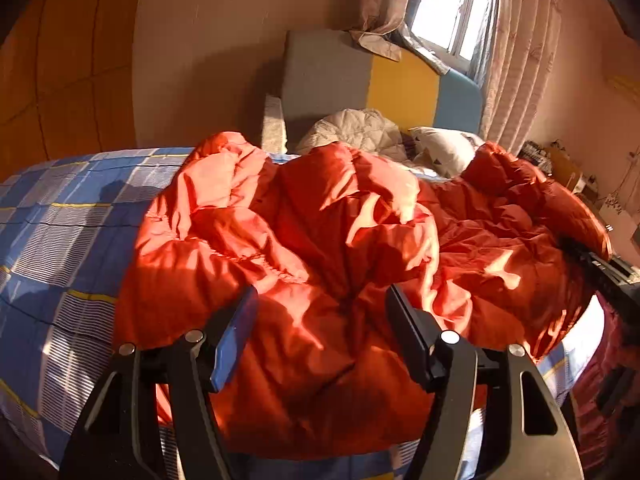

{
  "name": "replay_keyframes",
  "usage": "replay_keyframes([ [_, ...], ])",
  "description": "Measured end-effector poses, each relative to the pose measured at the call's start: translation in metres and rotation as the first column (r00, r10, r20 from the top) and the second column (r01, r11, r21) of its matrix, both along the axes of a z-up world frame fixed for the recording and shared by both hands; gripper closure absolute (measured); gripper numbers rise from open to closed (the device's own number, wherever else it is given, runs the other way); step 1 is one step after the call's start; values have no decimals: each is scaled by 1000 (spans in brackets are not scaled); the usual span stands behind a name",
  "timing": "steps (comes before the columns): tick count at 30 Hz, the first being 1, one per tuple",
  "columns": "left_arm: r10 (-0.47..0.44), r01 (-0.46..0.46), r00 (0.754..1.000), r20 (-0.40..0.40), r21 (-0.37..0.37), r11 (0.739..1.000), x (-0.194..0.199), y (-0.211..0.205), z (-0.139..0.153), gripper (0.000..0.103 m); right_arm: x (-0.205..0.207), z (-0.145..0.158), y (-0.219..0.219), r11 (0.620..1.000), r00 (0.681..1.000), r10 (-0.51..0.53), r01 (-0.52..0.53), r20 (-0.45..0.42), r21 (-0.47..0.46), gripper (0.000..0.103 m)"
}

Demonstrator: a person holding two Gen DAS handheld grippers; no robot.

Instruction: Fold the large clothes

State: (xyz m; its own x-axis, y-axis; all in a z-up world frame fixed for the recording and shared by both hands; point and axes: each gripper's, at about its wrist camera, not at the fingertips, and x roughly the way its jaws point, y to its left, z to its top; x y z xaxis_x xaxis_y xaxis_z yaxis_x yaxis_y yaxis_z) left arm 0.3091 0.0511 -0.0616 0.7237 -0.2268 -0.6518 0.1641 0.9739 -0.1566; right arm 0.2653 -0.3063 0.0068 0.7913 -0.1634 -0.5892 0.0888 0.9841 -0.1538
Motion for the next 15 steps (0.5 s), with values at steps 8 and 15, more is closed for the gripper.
replay_keyframes([
  [8,9,-5,993,-116,32,999,19,20,-41,40,1,18,42,994,993,102,-100,62,-39,92],
  [15,-5,3,991,-135,-17,1000,25,22,-52,42,4,30,82,978,974,207,-205,90,-24,93],
])
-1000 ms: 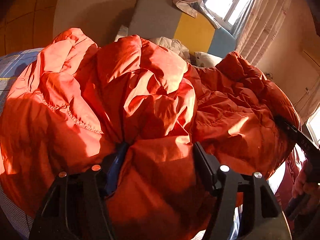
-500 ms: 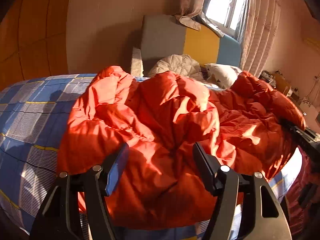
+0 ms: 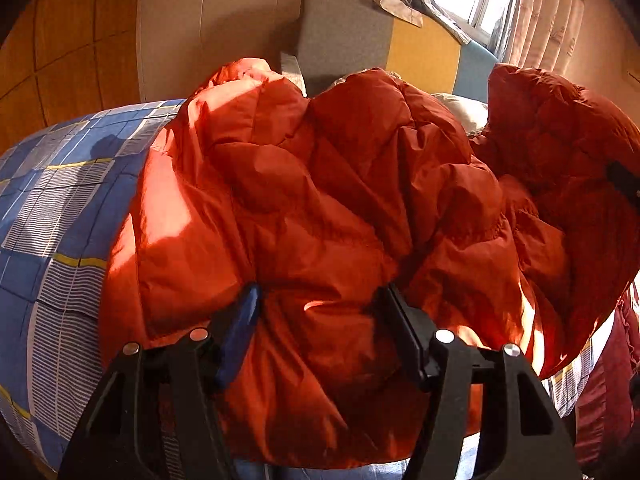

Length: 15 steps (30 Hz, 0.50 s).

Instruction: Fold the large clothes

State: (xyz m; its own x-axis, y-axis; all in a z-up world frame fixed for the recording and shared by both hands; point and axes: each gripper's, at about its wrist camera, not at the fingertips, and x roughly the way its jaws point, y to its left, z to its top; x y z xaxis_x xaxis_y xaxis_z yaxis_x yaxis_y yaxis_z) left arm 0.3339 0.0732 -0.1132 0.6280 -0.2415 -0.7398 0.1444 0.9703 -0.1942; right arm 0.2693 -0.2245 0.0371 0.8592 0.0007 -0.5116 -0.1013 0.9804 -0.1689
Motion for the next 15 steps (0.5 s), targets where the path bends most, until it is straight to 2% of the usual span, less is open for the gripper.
replay_keyframes([
  [10,1,-1,1000,1,1,1000,6,1,-3,42,0,-1,58,988,988,151,-151,-20,24,93],
  [15,-1,1,1000,-2,-11,1000,7,4,-2,43,8,-11,72,979,982,174,-165,-73,116,93],
])
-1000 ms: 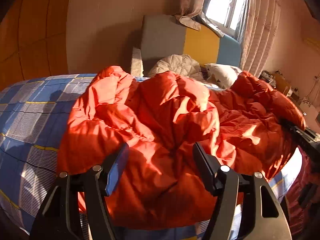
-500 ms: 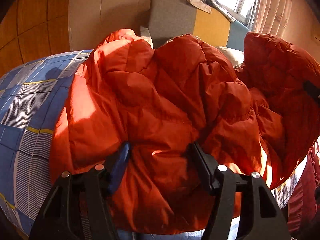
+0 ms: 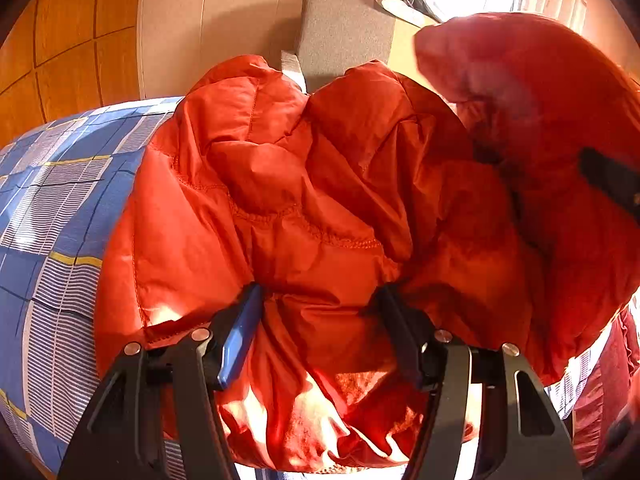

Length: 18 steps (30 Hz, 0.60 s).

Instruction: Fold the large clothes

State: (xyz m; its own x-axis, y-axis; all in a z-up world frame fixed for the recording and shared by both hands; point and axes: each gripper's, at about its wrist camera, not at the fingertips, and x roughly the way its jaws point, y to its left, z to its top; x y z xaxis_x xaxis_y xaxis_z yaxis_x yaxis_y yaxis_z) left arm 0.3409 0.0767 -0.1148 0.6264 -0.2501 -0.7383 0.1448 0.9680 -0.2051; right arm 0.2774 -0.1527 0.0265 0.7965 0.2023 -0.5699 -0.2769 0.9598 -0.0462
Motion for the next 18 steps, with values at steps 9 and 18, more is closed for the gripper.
replay_keyframes([
  [9,2,-2,1000,-3,-24,1000,-1,5,3,44,16,-22,15,986,990,15,9,-143,168,93],
  [18,30,-28,999,27,-52,998,0,33,19,50,22,-30,34,973,979,63,-17,-196,232,94],
])
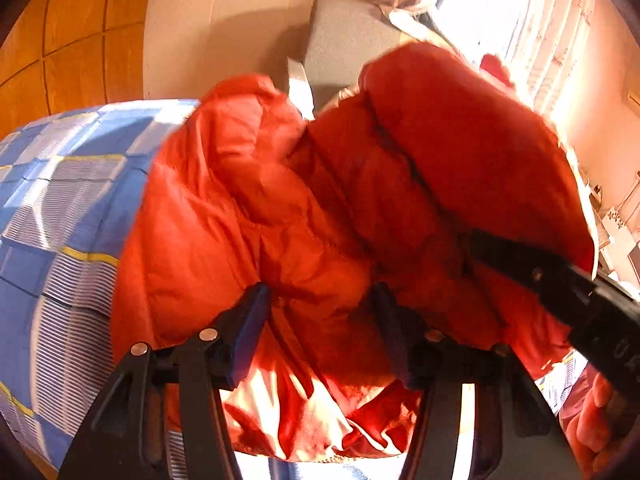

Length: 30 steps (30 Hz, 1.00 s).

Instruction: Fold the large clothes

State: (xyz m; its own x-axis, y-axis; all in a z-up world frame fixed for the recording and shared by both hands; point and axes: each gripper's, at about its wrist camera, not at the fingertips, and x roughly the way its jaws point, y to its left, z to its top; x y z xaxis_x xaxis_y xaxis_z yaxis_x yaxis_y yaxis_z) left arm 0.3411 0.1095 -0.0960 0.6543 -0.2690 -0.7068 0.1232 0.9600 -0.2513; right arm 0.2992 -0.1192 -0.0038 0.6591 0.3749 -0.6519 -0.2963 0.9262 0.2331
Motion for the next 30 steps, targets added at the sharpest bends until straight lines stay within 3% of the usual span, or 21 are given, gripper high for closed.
replay_keyframes([
  [4,58,-58,998,32,-17,998,-2,32,13,50,-3,4,1,1000,1000,3,-2,16,-9,94],
  [7,86,-86,996,-1,-7,996,6,49,5,54,-5,11,1,1000,999,-4,4,42,-15,94],
  [15,-23,22,998,-67,-24,999,17,34,-20,65,-18,30,22,998,992,47,-43,118,-39,94],
  [17,-37,33,996,-76,-59,998,20,33,-23,67,-20,37,24,998,989,57,-54,134,-28,94],
  [21,-55,48,996,-77,-86,995,21,35,-30,69,-19,35,44,996,990,92,-90,111,-16,94],
  [30,-54,41,996,-69,-181,983,15,61,-34,73,-8,-15,83,991,991,133,-132,-16,21,94],
])
